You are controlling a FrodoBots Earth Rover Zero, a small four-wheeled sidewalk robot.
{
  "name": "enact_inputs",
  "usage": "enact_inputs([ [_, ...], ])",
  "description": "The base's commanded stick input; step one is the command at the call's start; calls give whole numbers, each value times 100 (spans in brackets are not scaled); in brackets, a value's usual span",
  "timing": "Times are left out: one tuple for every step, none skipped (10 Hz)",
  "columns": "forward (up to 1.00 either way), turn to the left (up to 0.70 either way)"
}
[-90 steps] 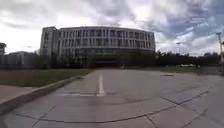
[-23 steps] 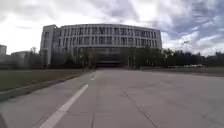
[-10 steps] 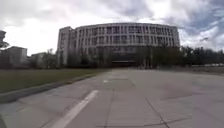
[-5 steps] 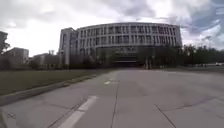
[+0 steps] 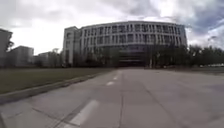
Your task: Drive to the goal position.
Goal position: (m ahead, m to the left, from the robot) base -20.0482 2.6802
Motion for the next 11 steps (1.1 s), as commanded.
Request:
enact_inputs([
  [100,0],
  [69,12],
  [0,12],
  [0,0],
  [0,0],
  [0,0],
  [0,-21],
  [0,-82],
  [0,-100],
  [0,-100],
  [0,-100],
])
